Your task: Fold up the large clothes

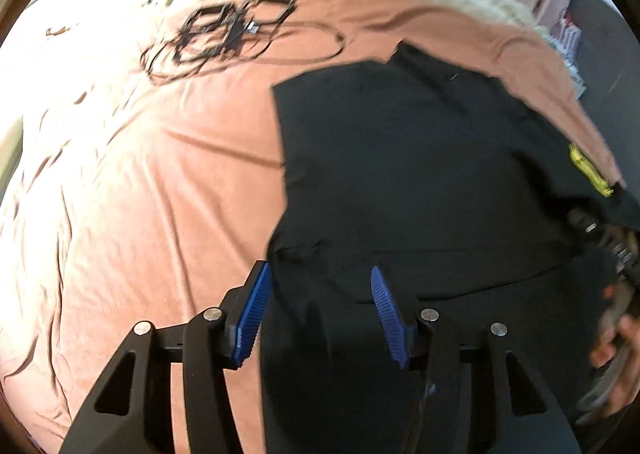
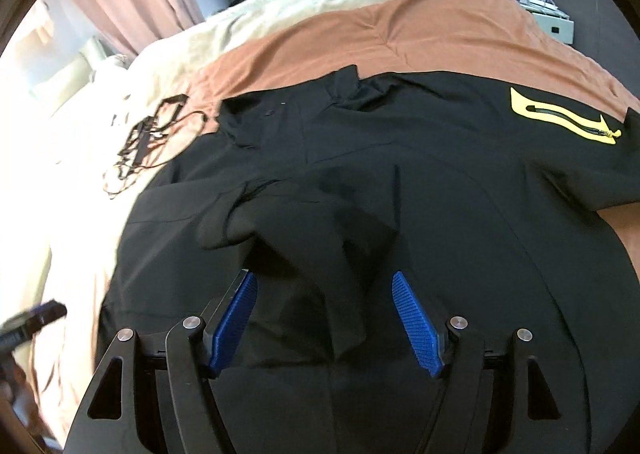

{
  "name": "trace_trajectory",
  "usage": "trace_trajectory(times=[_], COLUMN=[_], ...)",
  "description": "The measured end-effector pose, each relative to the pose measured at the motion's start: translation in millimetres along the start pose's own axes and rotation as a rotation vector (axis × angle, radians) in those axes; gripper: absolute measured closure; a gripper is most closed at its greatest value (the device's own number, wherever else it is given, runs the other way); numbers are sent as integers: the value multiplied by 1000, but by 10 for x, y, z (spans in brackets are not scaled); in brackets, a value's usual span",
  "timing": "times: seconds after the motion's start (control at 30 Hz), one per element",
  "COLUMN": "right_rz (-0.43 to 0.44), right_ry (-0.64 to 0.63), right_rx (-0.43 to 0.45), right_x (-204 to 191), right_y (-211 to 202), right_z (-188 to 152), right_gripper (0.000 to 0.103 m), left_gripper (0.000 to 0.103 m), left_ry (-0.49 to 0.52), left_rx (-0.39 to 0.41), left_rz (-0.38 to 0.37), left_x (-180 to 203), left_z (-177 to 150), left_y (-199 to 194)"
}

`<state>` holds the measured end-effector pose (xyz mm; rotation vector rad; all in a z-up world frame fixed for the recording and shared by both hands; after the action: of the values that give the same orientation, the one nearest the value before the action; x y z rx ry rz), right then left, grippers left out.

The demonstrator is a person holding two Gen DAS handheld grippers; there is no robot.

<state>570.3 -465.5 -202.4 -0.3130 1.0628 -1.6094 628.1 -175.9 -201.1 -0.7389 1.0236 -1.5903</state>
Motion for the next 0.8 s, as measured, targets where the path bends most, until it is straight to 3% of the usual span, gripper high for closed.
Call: trace_trajectory(times=[0.17,0.33,0.43,0.53,0.6,0.7,0.8], right_rz=[-48,-46,-48,-29,-9,57,111], right_ry=[-11,142,260,349,406,489,476], right_rx=[16,131,167,158,138,106,60], right_x=[123,625,1019,1252,1347,1354,1206], right_y=[22,-288,-391,-375,-341,-311,-240], right_z=[102,283,282,210,131,-28,-160], right_gripper=[33,34,41,54,70,71,72], left_gripper=[83,86,87,87,87,87,87], left_ry=[-8,-43,-55,-51,-48,-53,-62], left_rx=[-68,-57,-46,-43,-35,-28,-24], left_rz=[64,60,56,54,54,45,38], left_x=[-169,-245,-245,-230,-222,-223,-222], left_z=[-143,-97,-52,-40,-30,-31,-83], left_y=[496,757,768,777,775,756,707])
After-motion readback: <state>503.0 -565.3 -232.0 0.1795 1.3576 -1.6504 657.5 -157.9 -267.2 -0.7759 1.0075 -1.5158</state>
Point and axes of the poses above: each gripper's, at about its wrist camera, not at the fingertips, and y roughly the way its jaws point, x to its right, z to its top, the point moved 9 cm from there along y, roughly the way its jaws point, and after that the axes turned 5 degrees about z, right-handed, at the moved point
